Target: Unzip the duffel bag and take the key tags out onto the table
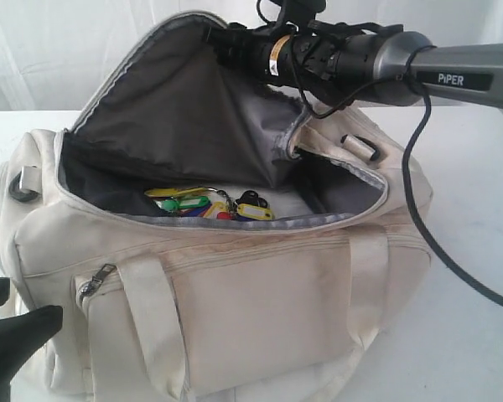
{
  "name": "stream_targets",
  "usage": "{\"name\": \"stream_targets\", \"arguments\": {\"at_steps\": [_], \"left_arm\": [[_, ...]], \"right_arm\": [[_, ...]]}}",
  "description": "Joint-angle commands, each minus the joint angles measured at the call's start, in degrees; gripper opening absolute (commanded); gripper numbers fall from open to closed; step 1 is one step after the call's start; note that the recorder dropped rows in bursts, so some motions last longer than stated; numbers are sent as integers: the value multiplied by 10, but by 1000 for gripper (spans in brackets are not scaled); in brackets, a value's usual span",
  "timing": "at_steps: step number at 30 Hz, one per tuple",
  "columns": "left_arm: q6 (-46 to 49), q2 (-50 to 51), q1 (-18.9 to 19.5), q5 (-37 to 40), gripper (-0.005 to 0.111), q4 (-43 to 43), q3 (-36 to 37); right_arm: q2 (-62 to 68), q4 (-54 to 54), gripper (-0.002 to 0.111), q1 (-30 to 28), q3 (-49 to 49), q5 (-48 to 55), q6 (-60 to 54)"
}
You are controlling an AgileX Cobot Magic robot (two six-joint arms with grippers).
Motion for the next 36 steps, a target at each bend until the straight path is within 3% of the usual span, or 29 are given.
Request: {"name": "stream_targets", "arguments": {"at_steps": [1,4,11,15,17,20,23,25,29,36], "left_arm": [[8,-2,0,-52,71,30,3],[8,-2,0,-84,71,45,-2],[8,-2,0,-58,71,130,-61],[8,-2,0,-5,71,169,-98],[8,-2,0,8,71,175,-109],[8,-2,0,10,71,179,-113],[5,-2,0,32,71,179,-113],[5,-2,0,54,71,179,-113],[5,-2,0,58,71,179,-113],[3,-2,0,58,71,168,-105]], "right_arm": [[-19,-73,69,-3,-5,9,-86],[-44,-123,69,-3,-5,47,-122],[-128,-123,66,3,-5,95,-132],[-154,-110,53,33,1,274,-298],[-157,-52,44,49,1,381,-447],[-158,109,27,51,1,464,-588],[-158,347,0,53,2,507,-812],[-158,447,0,53,2,550,-913],[-159,453,0,53,33,633,-924],[-159,656,0,113,207,700,-1093]]}}
